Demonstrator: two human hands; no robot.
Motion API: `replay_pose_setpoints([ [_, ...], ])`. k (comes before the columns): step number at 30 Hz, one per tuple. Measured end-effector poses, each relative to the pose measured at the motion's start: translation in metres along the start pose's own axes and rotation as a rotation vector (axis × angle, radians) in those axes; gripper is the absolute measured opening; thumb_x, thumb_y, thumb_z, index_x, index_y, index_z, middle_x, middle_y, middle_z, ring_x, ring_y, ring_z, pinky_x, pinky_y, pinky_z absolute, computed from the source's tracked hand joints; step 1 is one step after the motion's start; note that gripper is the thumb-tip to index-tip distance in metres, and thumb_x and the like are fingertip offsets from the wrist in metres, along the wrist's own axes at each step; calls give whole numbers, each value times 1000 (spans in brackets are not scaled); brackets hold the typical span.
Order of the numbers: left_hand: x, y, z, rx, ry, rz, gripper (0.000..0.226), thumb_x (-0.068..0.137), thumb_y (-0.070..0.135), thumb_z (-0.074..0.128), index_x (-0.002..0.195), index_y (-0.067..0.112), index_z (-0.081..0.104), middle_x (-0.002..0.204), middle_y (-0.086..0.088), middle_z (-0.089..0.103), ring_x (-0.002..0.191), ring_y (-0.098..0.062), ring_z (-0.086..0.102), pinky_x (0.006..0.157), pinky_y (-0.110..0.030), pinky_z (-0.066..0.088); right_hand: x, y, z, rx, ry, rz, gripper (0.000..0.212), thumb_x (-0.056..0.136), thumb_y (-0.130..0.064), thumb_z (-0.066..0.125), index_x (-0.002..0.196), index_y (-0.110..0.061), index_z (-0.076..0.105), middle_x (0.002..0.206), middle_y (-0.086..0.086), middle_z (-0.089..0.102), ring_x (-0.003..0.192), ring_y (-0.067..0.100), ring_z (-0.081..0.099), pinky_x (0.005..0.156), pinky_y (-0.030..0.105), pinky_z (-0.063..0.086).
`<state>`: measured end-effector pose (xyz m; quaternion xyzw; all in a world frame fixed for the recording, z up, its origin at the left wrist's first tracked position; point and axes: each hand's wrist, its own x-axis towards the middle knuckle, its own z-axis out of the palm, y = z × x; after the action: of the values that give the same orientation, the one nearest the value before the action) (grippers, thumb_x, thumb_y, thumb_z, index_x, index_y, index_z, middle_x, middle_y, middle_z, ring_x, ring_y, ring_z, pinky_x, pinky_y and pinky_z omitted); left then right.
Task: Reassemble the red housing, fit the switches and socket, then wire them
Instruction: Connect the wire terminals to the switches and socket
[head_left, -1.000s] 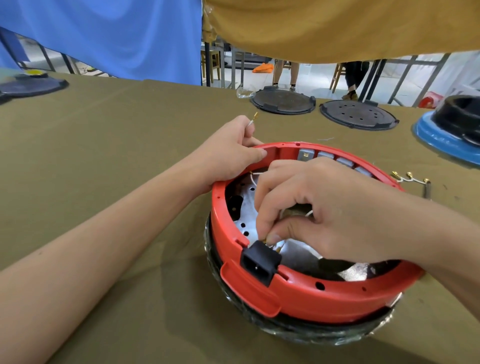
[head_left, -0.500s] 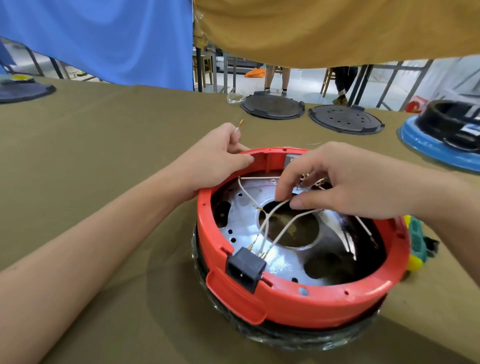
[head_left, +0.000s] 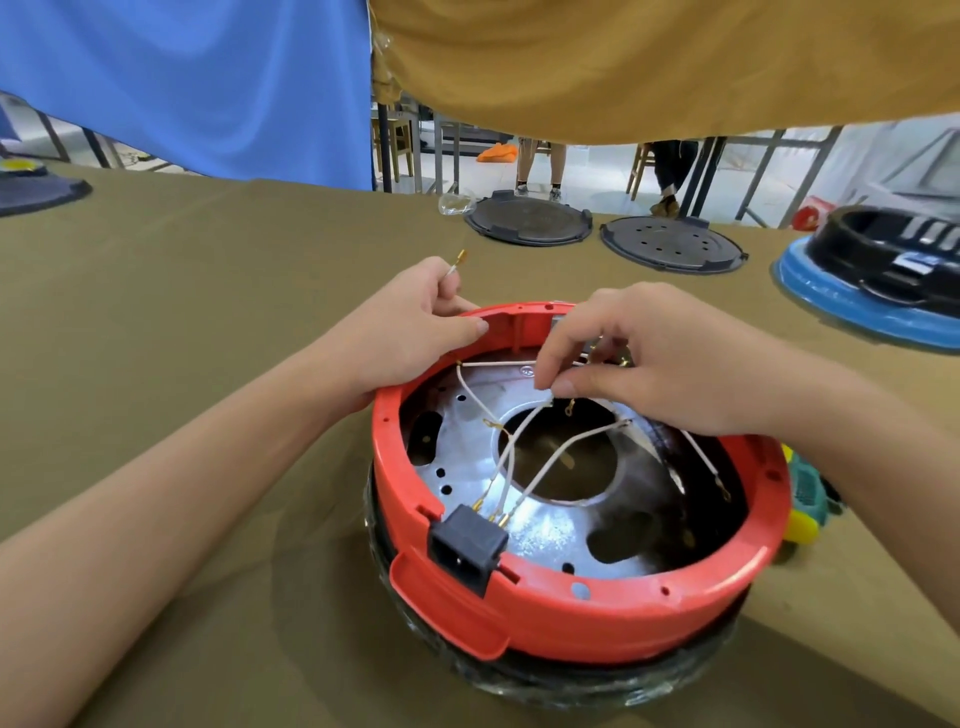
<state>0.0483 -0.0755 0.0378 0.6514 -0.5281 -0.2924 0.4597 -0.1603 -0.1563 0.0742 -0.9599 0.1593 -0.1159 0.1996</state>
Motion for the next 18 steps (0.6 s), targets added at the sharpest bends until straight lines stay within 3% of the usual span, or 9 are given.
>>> replay_pose_setpoints([
  [7,-1,0,0,-5,-1,-12,35,95,1,59,81,18,31,103,-9,72,88,-26,64,98,-58,47,0,7,-11,167,95,6,13,92,-14,66,97,-24,73,92,-11,70,87,1,65,79,21,51],
  [10,-2,0,0,2,-1,-3,35,95,1,58,81,18,31,102,-7,73,87,-23,63,98,-56,47,-3,9,-24,170,111,17,12,90,-15,67,94,-23,74,87,-10,71,83,4,66,73,25,53],
  [13,-1,0,0,12,-2,0,35,95,1,58,81,18,31,99,-4,72,86,-22,62,98,-54,47,-9,9,-38,104,-49,58,9,80,-30,73,88,-35,75,88,-14,70,75,0,65,63,11,46],
  [16,-2,1,0,19,-3,3,35,95,1,58,81,18,31,96,-4,71,84,-21,61,96,-52,46,-11,5,-35,-156,-230,115,16,73,-50,73,89,-49,73,96,-24,62,91,-3,57,70,15,43],
  [18,-3,1,0,34,1,3,35,95,2,58,81,18,31,96,-3,71,84,-20,61,97,-52,47,-10,0,-26,-245,-269,122,13,75,-49,76,88,-50,72,94,-23,59,93,-2,52,73,18,43],
])
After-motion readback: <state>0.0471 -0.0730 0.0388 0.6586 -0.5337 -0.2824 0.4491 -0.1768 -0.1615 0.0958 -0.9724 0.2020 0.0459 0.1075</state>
